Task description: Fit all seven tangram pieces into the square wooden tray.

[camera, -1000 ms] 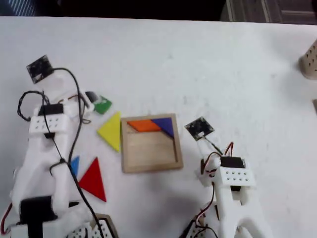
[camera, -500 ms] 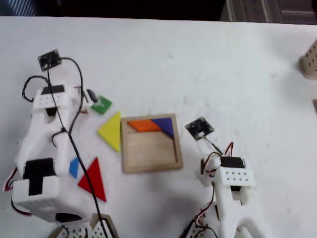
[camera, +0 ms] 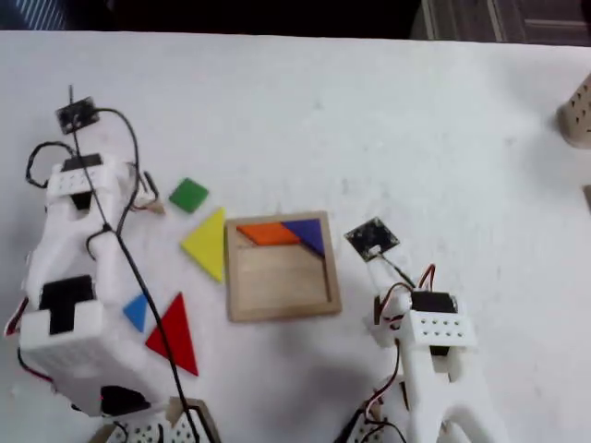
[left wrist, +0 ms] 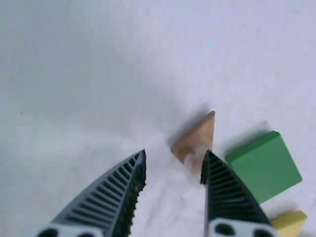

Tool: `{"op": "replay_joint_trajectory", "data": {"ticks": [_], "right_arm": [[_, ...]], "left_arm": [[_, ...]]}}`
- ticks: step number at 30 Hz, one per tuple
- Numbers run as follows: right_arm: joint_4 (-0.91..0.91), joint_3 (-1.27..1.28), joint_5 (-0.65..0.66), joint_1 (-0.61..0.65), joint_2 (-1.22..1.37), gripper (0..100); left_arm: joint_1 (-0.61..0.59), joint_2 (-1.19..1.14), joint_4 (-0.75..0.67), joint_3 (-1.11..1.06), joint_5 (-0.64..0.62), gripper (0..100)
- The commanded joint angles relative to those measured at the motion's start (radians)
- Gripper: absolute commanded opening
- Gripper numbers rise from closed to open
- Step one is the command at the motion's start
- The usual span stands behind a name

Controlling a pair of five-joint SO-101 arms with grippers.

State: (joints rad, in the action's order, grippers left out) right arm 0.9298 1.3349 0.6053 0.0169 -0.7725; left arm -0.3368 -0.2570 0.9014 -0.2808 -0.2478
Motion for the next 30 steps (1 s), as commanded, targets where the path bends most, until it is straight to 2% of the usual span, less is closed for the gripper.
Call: {"op": "replay_joint_trajectory", "data": {"ticks": [1, 21, 30], "right_arm": [[-0.012, -0.005, 0.011, 0.012, -0.036, 1.8], [-0.008, -0.005, 0.011, 0.007, -0.036, 1.8], [-0.008, -0.005, 0.011, 0.007, -0.036, 1.8]], "left_arm": [[0.041, -0.062, 0.034, 0.118, 0.021, 19], [0.044, -0.186, 0.064, 0.249, 0.031, 19], [0.065, -0.292, 0.196, 0.405, 0.115, 18]]}}
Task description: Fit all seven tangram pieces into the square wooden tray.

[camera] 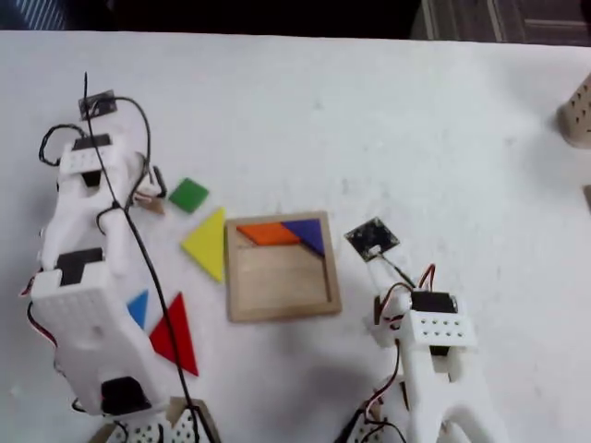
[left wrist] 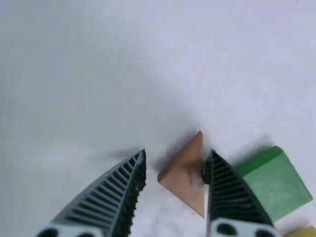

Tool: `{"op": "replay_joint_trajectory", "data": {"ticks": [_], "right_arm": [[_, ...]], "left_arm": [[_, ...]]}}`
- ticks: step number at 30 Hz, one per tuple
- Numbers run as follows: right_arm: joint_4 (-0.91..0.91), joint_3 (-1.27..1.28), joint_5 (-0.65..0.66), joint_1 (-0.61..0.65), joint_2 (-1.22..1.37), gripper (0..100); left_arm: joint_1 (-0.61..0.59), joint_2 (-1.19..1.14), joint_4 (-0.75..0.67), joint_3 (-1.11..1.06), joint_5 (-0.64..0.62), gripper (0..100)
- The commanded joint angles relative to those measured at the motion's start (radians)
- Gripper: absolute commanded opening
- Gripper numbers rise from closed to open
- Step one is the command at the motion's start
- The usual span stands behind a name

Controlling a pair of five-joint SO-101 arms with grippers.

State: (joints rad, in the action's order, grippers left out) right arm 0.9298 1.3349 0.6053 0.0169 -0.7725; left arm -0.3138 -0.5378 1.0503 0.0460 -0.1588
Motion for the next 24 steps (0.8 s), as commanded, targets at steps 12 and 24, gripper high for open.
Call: {"op": "replay_joint_trajectory", "data": {"ticks": [12, 24], "right_arm": [[-0.008, -0.005, 0.020, 0.010, -0.036, 1.8], [-0.008, -0.005, 0.069, 0.012, -0.036, 1.8]], "left_arm": [[0.053, -0.018, 0.126, 0.086, 0.034, 19], [0.084, -0.022, 0.095, 0.081, 0.034, 18]]}}
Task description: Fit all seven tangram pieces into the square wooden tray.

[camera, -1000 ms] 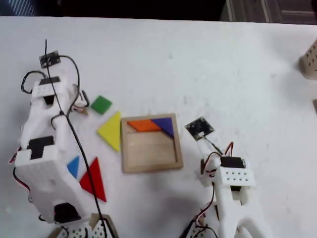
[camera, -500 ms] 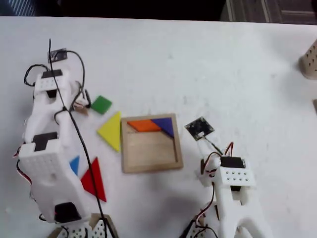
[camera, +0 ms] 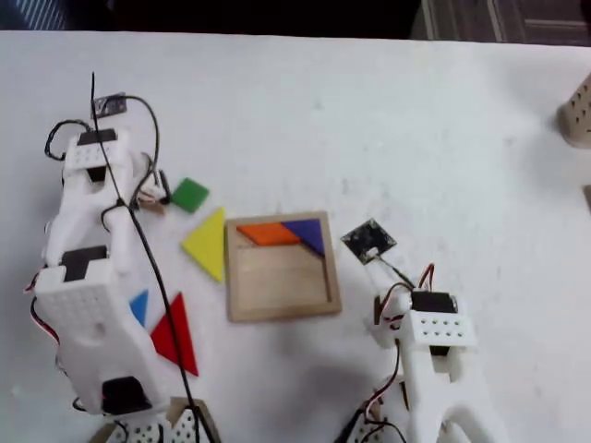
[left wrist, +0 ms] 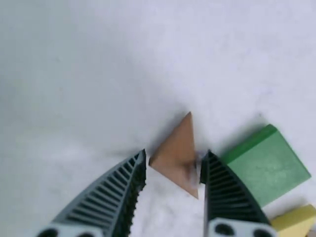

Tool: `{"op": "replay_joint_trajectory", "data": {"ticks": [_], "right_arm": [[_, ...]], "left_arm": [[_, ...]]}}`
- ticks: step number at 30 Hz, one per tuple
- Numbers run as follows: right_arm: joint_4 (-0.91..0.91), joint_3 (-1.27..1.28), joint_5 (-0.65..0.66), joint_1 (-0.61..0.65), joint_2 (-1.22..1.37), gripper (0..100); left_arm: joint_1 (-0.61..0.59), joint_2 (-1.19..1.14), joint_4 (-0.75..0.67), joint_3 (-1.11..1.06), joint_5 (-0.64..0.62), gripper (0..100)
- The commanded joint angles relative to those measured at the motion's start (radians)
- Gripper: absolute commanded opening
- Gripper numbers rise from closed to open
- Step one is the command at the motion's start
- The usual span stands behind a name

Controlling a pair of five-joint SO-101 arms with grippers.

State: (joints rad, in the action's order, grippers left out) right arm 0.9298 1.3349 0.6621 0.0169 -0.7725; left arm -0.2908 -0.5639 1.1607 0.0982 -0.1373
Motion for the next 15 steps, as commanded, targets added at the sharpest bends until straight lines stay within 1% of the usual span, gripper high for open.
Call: {"op": "replay_joint_trajectory", "data": {"ticks": [1, 5, 8, 9, 11, 15], "right_arm": [[-0.008, -0.005, 0.012, 0.010, -0.036, 1.8], [-0.008, -0.005, 0.012, 0.008, -0.036, 1.8], [-0.008, -0.005, 0.012, 0.008, -0.036, 1.8], [-0.008, -0.005, 0.012, 0.008, -0.036, 1.8], [-0.008, -0.005, 0.011, 0.008, -0.036, 1.8], [-0.008, -0.005, 0.009, 0.008, -0.036, 1.8]], "left_arm": [[0.065, 0.004, -0.014, 0.028, 0.012, 18], [0.065, 0.004, -0.003, 0.026, 0.012, 18], [0.068, 0.004, -0.002, 0.026, 0.018, 12], [0.068, 0.004, -0.002, 0.026, 0.041, 11], [0.070, 0.004, -0.002, 0.026, 0.086, 11], [0.070, 0.004, 0.002, 0.026, 0.094, 11]]}}
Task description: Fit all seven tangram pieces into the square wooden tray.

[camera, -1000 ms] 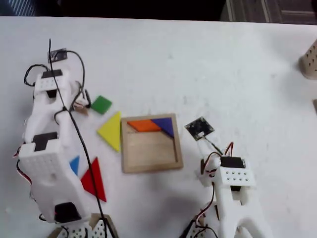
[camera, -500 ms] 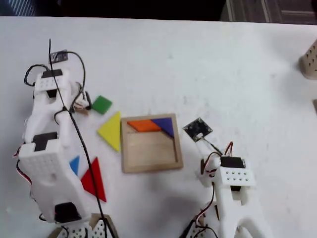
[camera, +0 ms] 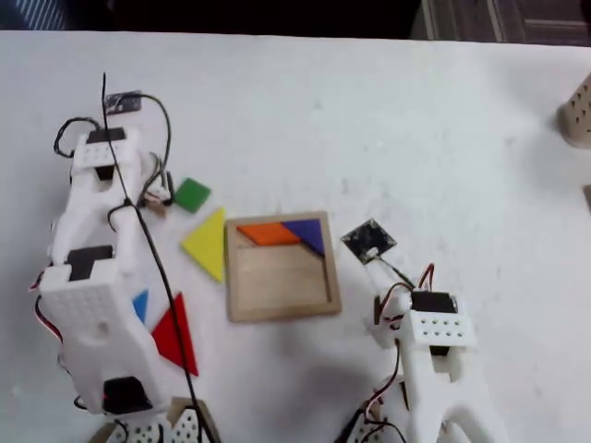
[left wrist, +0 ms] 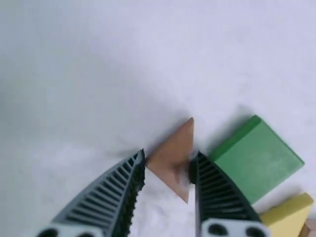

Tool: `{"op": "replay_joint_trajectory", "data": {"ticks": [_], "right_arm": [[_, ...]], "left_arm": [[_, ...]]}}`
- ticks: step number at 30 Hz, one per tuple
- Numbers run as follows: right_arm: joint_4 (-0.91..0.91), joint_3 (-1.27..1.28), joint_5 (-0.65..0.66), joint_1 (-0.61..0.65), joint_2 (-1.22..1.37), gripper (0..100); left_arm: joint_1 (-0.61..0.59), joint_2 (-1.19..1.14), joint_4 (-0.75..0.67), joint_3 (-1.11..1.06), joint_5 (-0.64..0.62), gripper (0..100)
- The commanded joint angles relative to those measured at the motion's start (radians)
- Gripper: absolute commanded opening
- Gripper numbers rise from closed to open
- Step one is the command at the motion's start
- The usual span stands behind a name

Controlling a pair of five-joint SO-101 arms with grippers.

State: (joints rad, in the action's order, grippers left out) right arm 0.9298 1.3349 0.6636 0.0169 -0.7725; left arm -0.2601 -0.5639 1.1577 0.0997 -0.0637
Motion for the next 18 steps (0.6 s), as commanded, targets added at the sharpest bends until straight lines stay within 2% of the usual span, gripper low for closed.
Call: {"op": "replay_joint_trajectory", "data": {"ticks": [1, 12, 18], "right_arm": [[-0.008, -0.005, 0.008, 0.007, -0.036, 1.8], [-0.008, -0.005, 0.008, 0.008, -0.036, 1.8], [-0.008, -0.005, 0.008, 0.008, -0.036, 1.8]], "left_arm": [[0.039, 0.004, 0.005, 0.025, 0.020, 11], [0.031, 0.012, 0.005, 0.025, 0.006, 11], [0.016, 0.012, 0.005, 0.026, -0.146, 11]]}}
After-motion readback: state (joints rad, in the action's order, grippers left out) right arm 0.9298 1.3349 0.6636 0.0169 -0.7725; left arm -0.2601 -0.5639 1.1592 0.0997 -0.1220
